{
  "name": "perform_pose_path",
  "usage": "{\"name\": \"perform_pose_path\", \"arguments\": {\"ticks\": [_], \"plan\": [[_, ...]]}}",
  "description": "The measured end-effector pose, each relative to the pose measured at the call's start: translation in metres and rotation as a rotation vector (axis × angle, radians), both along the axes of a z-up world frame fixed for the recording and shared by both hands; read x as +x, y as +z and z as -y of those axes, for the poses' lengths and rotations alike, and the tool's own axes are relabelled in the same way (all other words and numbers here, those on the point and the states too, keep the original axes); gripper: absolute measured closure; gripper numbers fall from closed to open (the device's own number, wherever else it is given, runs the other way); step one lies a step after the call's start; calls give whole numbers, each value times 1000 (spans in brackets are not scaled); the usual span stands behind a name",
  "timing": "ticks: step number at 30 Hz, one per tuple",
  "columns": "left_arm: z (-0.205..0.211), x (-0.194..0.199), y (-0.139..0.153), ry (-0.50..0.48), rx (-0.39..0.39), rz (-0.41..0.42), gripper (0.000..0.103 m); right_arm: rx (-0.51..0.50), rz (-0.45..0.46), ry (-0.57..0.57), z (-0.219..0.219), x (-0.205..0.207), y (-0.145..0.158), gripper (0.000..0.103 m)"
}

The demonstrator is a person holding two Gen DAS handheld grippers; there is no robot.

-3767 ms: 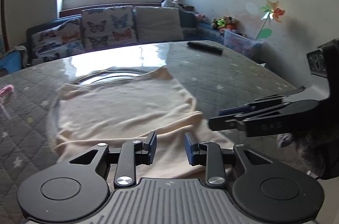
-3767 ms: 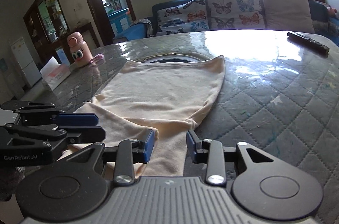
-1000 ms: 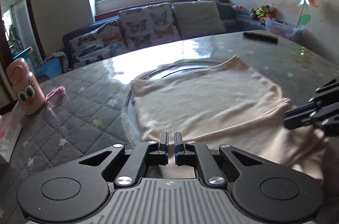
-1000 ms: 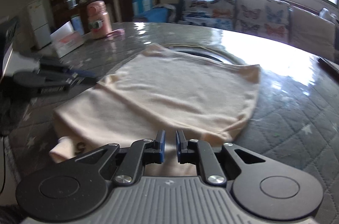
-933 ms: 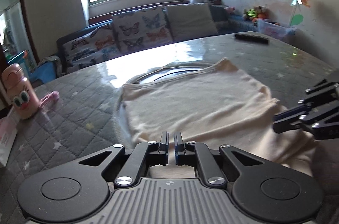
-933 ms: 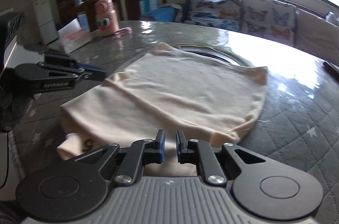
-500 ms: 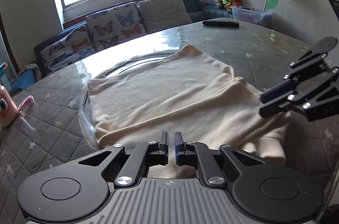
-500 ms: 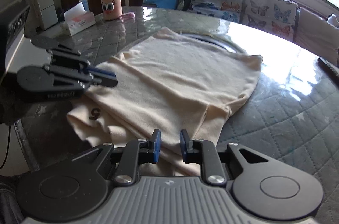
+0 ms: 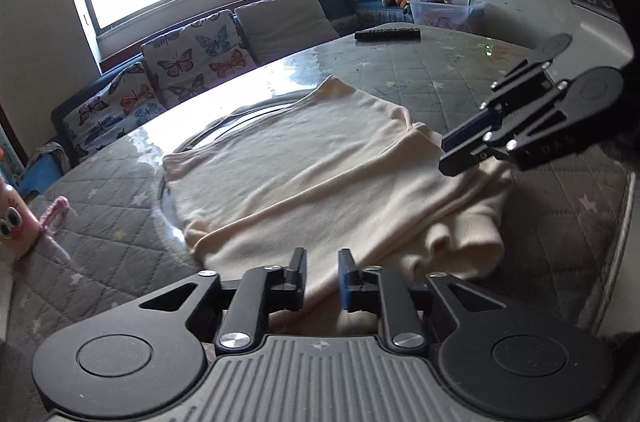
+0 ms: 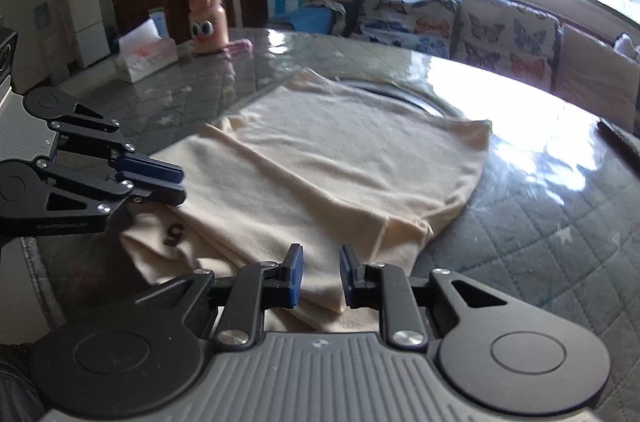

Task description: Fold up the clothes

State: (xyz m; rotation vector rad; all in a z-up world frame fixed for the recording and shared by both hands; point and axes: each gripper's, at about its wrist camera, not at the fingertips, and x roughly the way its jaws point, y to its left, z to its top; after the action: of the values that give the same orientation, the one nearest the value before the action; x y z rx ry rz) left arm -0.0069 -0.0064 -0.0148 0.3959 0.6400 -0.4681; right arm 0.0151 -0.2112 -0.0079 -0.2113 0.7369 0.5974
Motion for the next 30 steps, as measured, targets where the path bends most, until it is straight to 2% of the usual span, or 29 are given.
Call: {"name": "perform_pose_path", "arguments": {"ticks": [4,6,8,12,14,16,17,18,20,21,30], "plan": [[-6,-21,0,-55,78,16,69,-32,-22,23,-6,1,-10,83],[-7,-31,-2,-91,114,23,60,-51,-24,38,-7,-2,-12,83],[-6,-38,-7,-132,151,34,57,-53,-13,47,-6,-5,-6,76],[6,-43,-20,-185,205,70,56,-69,2,77,-5,-13,3,72],[12,-42,-24,-195,194,82,56,-83,3,90,-5,-16,3,62],[18,-41,-28,-205,183,94,56,-100,8,108,-5,-22,4,61],[21,-40,-30,-210,177,98,59,-112,11,120,-5,-27,4,61],[22,-38,-31,-213,167,96,72,-119,12,130,-4,-30,5,59],[22,-33,-28,-205,147,99,86,-130,17,151,-3,-35,6,51],[22,-31,-27,-201,136,102,91,-136,22,160,-3,-38,7,51],[13,9,3,-100,-9,84,94,-186,71,232,-11,-49,-1,47]]}}
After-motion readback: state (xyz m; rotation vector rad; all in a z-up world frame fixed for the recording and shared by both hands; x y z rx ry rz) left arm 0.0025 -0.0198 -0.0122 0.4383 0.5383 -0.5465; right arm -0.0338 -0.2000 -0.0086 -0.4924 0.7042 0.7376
